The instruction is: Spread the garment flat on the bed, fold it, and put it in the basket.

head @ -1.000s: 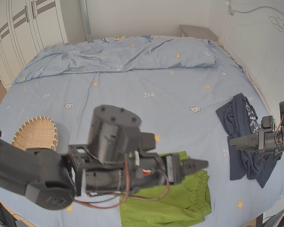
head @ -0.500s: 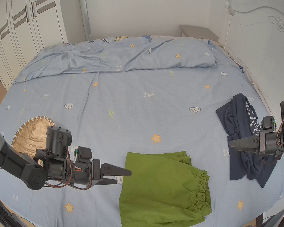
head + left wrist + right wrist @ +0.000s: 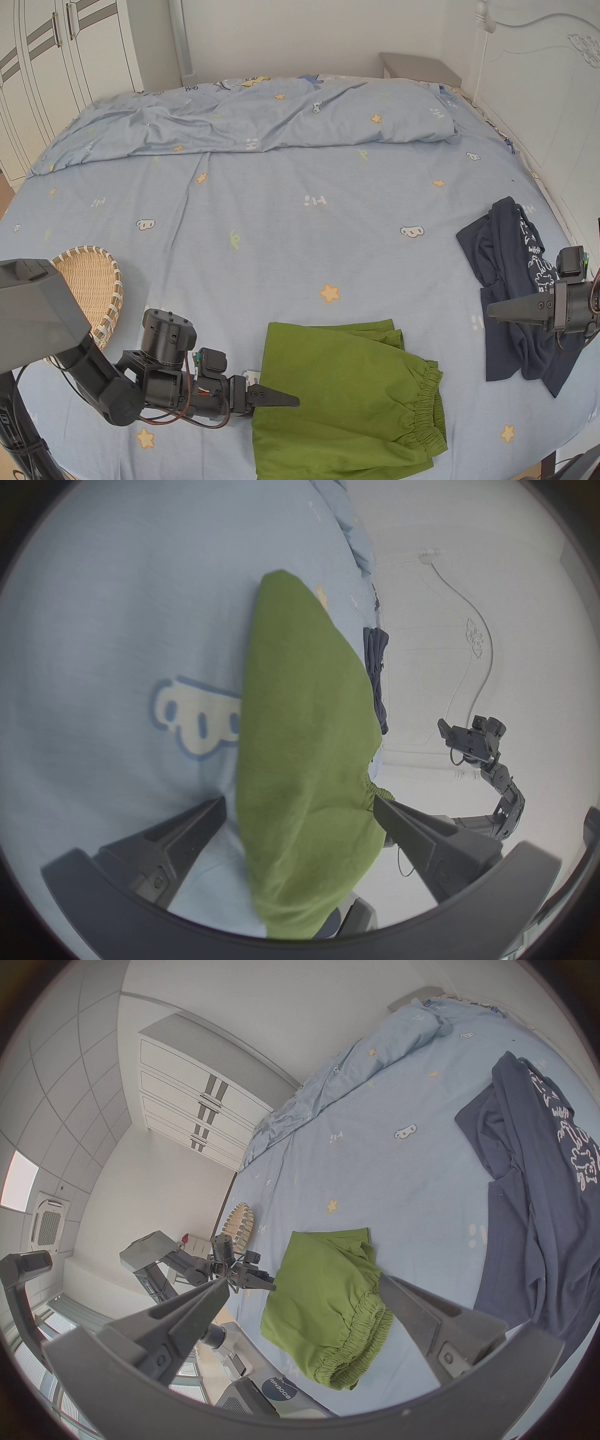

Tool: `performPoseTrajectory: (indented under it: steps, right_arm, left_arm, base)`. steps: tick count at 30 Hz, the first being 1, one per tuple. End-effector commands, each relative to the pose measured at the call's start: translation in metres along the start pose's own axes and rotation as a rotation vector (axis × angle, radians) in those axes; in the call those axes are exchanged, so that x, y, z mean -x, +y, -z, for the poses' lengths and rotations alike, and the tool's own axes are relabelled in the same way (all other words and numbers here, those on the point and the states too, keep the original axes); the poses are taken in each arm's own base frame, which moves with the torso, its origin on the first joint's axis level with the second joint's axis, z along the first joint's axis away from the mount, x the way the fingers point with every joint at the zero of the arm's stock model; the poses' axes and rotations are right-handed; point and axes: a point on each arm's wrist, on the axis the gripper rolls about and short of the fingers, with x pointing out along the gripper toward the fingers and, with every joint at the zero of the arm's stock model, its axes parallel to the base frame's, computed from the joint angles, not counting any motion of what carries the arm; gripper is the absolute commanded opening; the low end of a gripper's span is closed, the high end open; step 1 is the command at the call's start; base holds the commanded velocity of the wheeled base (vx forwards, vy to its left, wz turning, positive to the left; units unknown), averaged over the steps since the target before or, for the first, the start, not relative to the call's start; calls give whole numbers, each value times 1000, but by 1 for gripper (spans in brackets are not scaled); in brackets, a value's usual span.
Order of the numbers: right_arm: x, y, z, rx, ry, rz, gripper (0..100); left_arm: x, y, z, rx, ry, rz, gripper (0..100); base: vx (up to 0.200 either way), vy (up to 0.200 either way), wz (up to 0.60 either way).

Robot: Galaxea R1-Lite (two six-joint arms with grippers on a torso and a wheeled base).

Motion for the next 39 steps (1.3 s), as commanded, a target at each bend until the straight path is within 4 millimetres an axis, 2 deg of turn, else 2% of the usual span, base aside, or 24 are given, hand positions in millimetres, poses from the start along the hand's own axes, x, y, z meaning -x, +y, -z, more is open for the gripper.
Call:
performPoseTrajectory:
  steps: [1, 7, 14, 15, 21, 26, 32, 33, 35, 37, 39]
  right_arm:
    - [0, 1, 0, 4, 0, -4, 100]
    - [-1, 0, 0, 1, 3, -3, 100]
    - [-2, 0, 1, 2, 5, -4, 100]
    - [-2, 0, 0, 2, 4, -4, 100]
    - [-1, 0, 0, 3, 4, -4, 100]
    - [0, 3, -5, 16, -16, 5, 100]
    - [2, 10, -28, 51, -60, 14, 100]
    - [2, 10, -29, 51, -60, 13, 100]
    - [0, 9, -31, 52, -60, 11, 100]
    - [-3, 6, -32, 46, -51, 14, 100]
    - [-5, 4, -32, 40, -47, 16, 100]
  left_arm:
    - [-25, -5, 5, 27, 30, 4, 100]
    - [-45, -16, 12, 13, 38, 48, 100]
    - [-46, -19, 14, 21, 27, 67, 100]
    - [-46, -19, 14, 30, 30, 65, 0]
    - [-39, -22, 11, 42, 18, 62, 0]
    - [-3, -43, -13, 53, -55, 68, 0]
    - [48, -90, -60, 57, -141, 54, 0]
    - [50, -91, -61, 58, -141, 51, 0]
    - [69, -104, -66, 30, -139, 21, 0]
    - [80, -103, -65, -2, -129, -7, 0]
    - [83, -100, -64, -22, -124, -23, 0]
  base:
    - [0, 0, 0]
    - [0, 0, 0]
    - [0, 0, 0]
    - [0, 0, 0]
    - [0, 0, 0]
    - [0, 0, 0]
    - [0, 0, 0]
    - [0, 0, 0]
    - [0, 0, 0]
    - [0, 0, 0]
    - [0, 0, 0]
